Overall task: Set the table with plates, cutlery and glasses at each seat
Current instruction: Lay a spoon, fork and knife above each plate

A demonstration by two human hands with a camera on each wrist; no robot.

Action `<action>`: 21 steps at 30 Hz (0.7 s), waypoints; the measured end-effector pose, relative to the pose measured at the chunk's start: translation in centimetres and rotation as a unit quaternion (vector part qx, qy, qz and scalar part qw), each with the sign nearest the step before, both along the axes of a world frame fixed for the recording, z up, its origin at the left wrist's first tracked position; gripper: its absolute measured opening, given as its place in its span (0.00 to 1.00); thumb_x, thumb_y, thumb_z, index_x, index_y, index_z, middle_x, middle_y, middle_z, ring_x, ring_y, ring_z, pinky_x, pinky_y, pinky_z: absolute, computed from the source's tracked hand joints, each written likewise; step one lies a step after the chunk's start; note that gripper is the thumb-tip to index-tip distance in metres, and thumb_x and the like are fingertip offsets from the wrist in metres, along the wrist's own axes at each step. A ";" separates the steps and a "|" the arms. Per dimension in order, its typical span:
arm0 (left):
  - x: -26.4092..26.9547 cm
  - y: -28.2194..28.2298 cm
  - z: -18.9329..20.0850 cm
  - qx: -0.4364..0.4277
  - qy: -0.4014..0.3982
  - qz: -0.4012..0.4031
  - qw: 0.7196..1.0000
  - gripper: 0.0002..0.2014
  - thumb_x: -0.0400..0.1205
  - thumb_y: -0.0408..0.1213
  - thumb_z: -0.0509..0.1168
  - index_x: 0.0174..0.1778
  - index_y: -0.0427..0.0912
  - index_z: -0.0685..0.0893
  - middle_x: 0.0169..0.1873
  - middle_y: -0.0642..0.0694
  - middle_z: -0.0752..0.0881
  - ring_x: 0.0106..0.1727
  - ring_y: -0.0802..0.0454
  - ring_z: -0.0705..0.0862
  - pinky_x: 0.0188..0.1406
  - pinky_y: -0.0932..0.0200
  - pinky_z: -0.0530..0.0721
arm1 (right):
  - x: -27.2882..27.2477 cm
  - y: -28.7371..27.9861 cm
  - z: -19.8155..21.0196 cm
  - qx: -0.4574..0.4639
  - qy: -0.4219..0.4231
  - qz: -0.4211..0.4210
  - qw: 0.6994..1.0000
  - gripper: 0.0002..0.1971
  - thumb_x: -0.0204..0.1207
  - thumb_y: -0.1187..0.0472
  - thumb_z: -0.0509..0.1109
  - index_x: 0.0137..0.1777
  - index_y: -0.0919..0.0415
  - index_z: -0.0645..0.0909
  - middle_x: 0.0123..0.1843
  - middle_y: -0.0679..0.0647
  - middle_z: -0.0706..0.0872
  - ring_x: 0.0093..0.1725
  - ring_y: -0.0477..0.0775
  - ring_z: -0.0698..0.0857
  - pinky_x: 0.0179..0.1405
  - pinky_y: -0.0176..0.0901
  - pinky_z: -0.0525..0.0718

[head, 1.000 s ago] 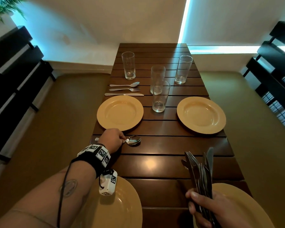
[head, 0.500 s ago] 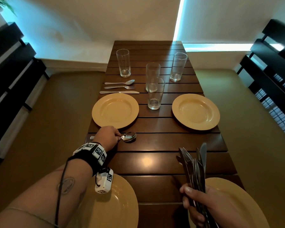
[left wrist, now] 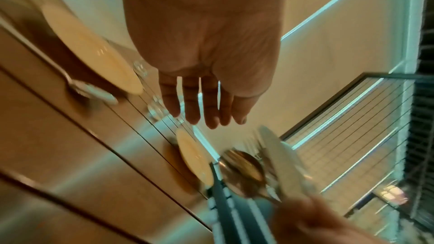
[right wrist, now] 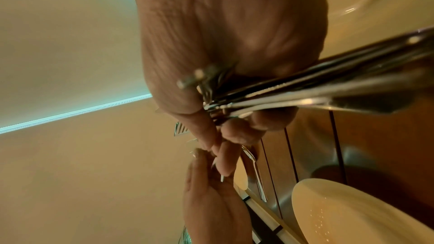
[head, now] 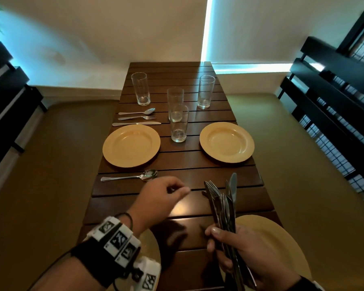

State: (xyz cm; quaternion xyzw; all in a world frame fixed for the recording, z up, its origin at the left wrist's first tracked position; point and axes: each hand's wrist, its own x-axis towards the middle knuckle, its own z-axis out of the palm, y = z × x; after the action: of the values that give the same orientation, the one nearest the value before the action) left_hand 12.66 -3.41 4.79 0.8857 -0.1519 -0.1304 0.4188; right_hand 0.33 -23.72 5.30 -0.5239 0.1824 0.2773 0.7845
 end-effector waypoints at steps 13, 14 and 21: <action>-4.7 -3.2 4.9 0.227 -0.167 -0.232 0.931 0.11 0.86 0.54 0.62 0.61 0.60 0.86 0.62 0.59 0.77 0.65 0.57 0.72 0.71 0.53 0.72 | -4.4 -0.5 1.7 -0.110 -0.020 0.119 0.987 0.15 0.79 0.54 0.73 0.56 0.67 0.85 0.44 0.63 0.90 0.23 0.50 0.77 0.23 0.38 0.76; -4.6 -3.1 5.1 0.244 -0.186 -0.248 0.919 0.11 0.87 0.53 0.62 0.61 0.61 0.86 0.62 0.58 0.78 0.64 0.56 0.73 0.70 0.53 0.72 | -4.7 -0.4 1.7 -0.114 -0.014 0.126 0.985 0.16 0.79 0.55 0.73 0.58 0.68 0.84 0.44 0.63 0.90 0.23 0.49 0.78 0.23 0.38 0.76; -3.8 -1.2 6.0 0.076 -0.064 -0.118 0.988 0.05 0.87 0.44 0.67 0.52 0.50 0.86 0.47 0.53 0.88 0.48 0.56 0.85 0.56 0.49 0.86 | -6.0 -0.2 2.2 -0.114 -0.005 0.115 0.987 0.12 0.81 0.58 0.70 0.55 0.68 0.85 0.34 0.59 0.87 0.20 0.49 0.74 0.20 0.37 0.72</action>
State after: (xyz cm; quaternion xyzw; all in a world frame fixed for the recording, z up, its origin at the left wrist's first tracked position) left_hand 8.88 -4.62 10.79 0.8975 -0.2712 -0.1333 0.3212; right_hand -5.72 -23.88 7.50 -0.6289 0.1470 0.3404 0.6835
